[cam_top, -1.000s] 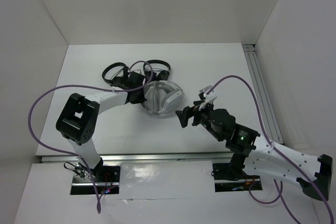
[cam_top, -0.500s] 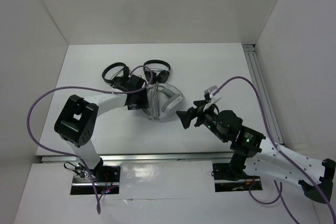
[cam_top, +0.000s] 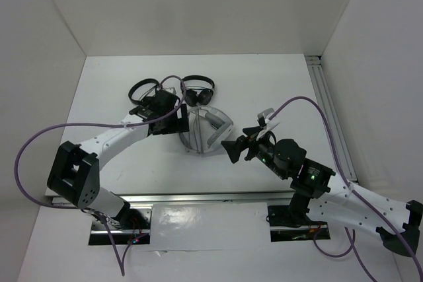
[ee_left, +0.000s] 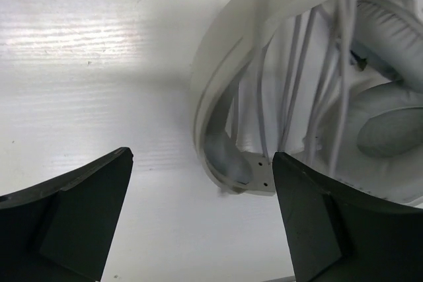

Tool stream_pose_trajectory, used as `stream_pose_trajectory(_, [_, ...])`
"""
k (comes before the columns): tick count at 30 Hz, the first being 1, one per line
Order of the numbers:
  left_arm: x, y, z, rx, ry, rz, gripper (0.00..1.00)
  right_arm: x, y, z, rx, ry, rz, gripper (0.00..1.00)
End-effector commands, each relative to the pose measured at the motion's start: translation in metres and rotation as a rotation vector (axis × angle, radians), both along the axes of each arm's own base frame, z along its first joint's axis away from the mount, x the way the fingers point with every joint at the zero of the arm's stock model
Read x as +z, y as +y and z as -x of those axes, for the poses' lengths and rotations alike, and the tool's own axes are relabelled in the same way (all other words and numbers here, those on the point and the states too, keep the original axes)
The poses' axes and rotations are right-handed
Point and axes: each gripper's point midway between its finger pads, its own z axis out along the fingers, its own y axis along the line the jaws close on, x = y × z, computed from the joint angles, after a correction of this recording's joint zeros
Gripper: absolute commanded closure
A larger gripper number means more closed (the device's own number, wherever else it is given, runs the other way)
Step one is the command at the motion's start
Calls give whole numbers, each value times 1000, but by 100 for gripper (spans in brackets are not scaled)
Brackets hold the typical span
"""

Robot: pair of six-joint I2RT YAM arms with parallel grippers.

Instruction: Wrap the headphones

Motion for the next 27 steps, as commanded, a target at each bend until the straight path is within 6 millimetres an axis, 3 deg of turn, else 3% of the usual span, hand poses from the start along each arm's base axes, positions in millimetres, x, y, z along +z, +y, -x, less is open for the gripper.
stream_pose_trajectory(1, [20, 3, -8, 17, -30, -6, 0, 30, 1, 3, 9, -32, -73, 0])
stream_pose_trajectory(4, [17, 7, -10, 27, -22, -10, 0, 36, 2, 2, 9, -34, -75, 0])
stream_pose_trajectory(8, [31, 8, -8, 28, -55, 7, 0, 32, 2, 2, 9, -22, -56, 0])
stream_pose_trajectory(12, [62, 17, 2, 41, -124, 10, 0, 38, -1, -1, -19, -14, -60, 0])
stream_pose_trajectory(13, [81, 18, 6, 42, -168, 34, 0, 35, -2, 0, -20, -7, -48, 0])
stream_pose_trajectory(16, [110, 29, 22, 56, -231, 37, 0, 45, -6, 2, -21, -2, -62, 0])
stream_pose_trajectory(19, [164, 46, 53, 48, -383, 105, 0, 57, -11, 4, -42, 36, -71, 0])
stream_pose_trajectory(20, [172, 48, 62, 42, -404, 125, 0, 52, -14, 6, -43, 59, -31, 0])
stream_pose_trajectory(21, [178, 54, 72, 42, -409, 128, 0, 65, -15, 7, -46, 72, -57, 0])
stream_pose_trajectory(23, [198, 60, 95, 2, -474, 175, 0, 65, -16, 9, -51, 107, -35, 0])
stream_pose_trajectory(27, [216, 75, 133, -47, -543, 201, 0, 73, -29, 19, -45, 129, -21, 0])
